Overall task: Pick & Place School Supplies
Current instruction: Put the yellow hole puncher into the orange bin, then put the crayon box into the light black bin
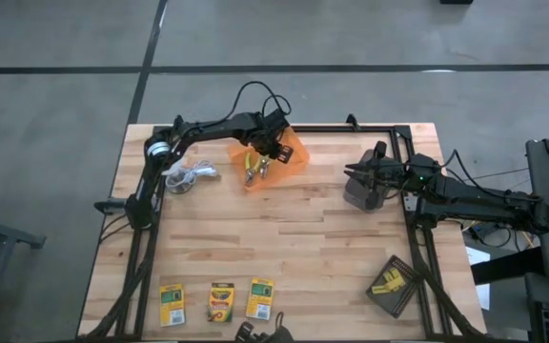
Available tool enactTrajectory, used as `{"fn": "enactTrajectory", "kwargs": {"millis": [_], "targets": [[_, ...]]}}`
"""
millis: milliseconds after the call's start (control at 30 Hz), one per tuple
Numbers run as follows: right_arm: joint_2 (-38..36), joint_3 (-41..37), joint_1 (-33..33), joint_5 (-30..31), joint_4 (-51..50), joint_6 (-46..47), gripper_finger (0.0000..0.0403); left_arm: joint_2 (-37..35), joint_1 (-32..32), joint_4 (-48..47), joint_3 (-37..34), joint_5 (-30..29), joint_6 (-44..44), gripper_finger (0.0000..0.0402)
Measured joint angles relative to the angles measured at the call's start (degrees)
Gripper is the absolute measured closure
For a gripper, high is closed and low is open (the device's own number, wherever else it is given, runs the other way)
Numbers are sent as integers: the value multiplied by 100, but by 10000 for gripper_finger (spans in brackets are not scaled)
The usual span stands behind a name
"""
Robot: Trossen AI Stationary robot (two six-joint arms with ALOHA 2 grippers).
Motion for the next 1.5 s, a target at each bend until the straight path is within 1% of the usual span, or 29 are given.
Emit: {"fn": "enactTrajectory", "kwargs": {"millis": [167, 300, 667, 800, 933, 1033, 1167, 1267, 1333, 1433, 1500], "targets": [[0, 0, 0, 0, 0, 0, 335, 0, -2, -6, 0, 4, 57, 321], [0, 0, 0, 0, 0, -2, 335, 0, -2, -6, 0, 141, 59, 314], [0, 0, 0, 0, 0, -1, 335, 0, -4, 36, -2, 174, 37, 238], [0, 0, 1, 0, 0, 0, 335, -82, -34, 51, -2, 292, 69, 221], [0, 1, 1, 0, 0, -2, 335, -419, -157, 248, 0, 185, 216, 214], [-2, 0, -3, 0, 0, -2, 335, -676, -428, 311, 0, -243, 338, 214], [0, 0, 0, 0, 0, 0, 335, -988, -1030, 319, -2, -1163, 592, 213], [-2, 0, 2, 1, 0, -2, 335, -1187, -1594, 296, -2, -1828, 852, 213], [-1, 0, 2, 0, 0, -1, 335, -1302, -1996, 300, -2, -2125, 893, 213], [-1, 0, 2, 0, 0, -2, 335, -1478, -2564, 302, -2, -2410, 880, 213], [-2, 0, 2, 0, 0, -2, 335, -1559, -2925, 283, -1, -2696, 690, 213]]}}
